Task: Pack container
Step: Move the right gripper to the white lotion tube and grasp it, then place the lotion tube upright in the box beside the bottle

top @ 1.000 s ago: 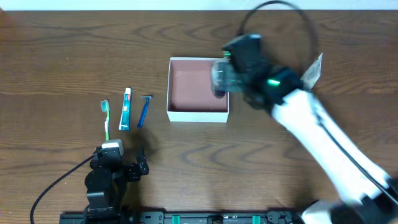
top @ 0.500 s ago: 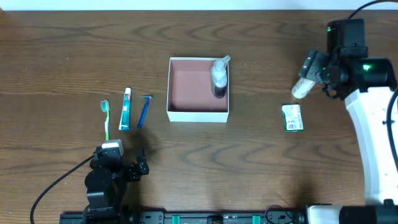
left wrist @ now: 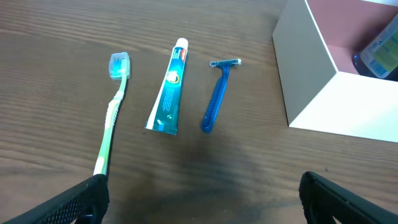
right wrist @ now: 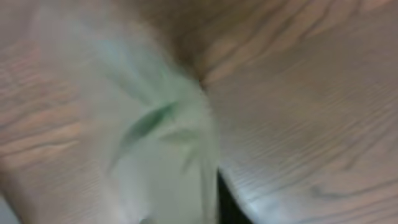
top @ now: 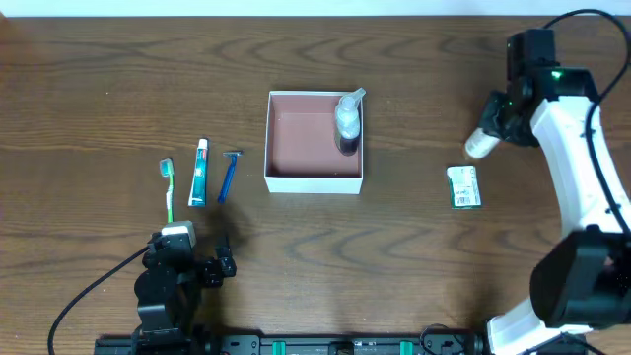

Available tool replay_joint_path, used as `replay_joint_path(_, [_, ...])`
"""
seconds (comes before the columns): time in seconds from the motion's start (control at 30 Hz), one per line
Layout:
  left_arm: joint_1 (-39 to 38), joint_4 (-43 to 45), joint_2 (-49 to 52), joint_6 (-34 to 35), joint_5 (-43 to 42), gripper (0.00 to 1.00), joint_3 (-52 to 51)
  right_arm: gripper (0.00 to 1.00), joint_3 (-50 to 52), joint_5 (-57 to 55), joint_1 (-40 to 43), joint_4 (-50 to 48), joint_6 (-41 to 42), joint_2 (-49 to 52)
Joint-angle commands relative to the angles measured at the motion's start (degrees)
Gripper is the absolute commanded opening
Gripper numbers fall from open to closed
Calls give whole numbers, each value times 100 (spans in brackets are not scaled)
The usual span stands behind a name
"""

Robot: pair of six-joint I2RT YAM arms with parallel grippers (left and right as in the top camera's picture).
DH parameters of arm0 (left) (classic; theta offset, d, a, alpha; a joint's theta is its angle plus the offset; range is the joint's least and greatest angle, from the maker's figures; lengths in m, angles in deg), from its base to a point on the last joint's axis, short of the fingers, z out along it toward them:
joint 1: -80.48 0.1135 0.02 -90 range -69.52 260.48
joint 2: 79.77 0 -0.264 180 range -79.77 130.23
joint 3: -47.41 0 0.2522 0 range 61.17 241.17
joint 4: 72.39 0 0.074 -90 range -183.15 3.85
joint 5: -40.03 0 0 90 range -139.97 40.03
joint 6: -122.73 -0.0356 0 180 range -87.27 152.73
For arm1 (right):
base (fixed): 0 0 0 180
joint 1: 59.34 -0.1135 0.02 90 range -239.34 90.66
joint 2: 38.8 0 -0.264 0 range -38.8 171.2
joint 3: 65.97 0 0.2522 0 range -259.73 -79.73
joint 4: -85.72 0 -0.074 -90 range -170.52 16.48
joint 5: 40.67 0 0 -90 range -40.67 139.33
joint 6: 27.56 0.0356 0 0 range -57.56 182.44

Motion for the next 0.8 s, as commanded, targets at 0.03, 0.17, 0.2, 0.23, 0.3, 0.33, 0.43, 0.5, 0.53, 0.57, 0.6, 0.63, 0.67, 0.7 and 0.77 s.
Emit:
replay_joint_path(0.03, [-15,20,-35,9,-81,98,-63,1,-7,-186,-2,-90,-7,-153])
replay_joint_path(0.17, [-15,20,-35,9,-81,98,-63,1,-7,-203,-17,-149,-15,-605])
replay_joint_path(0.2, [-15,20,-35,9,-81,98,-63,1,-7,-210,-35,-149,-37,-721])
replay_joint_path(0.23, [-15,20,-35,9,-81,98,-63,1,-7,-223,-68,-146,-35,-868])
replay_joint_path(0.3, [-15,20,-35,9,-81,98,-63,1,-7,-221,-129,-140,-35,-1086])
replay_joint_path(0.33, [-15,20,-35,9,-81,98,-63,1,-7,-221,-164,-138,-61,-1178])
replay_joint_path(0.43, [-15,20,-35,9,-81,98,-63,1,-7,-223,-332,-125,-125,-1453])
replay_joint_path(0.5, [-15,20,-35,9,-81,98,-63,1,-7,-210,-450,-116,-122,-1580])
replay_joint_path(0.53, [-15,20,-35,9,-81,98,-63,1,-7,-177,-538,-111,-127,-1650])
replay_joint_path(0.57, [-15,20,-35,9,-81,98,-63,1,-7,-127,-664,-109,-140,-1733])
replay_joint_path(0.6, [-15,20,-35,9,-81,98,-63,1,-7,-107,-772,-109,-140,-1799])
replay_joint_path(0.63, [-15,20,-35,9,-81,98,-63,1,-7,-109,-920,-107,-142,-1884])
replay_joint_path(0.67, [-15,20,-35,9,-81,98,-63,1,-7,-114,-1056,-105,-142,-1965])
replay_joint_path(0.7, [-15,20,-35,9,-81,98,-63,1,-7,-114,-1233,-103,-140,-2076])
replay_joint_path(0.77, [-15,20,-35,9,-81,98,-63,1,-7,-111,-1679,-98,-138,-2341])
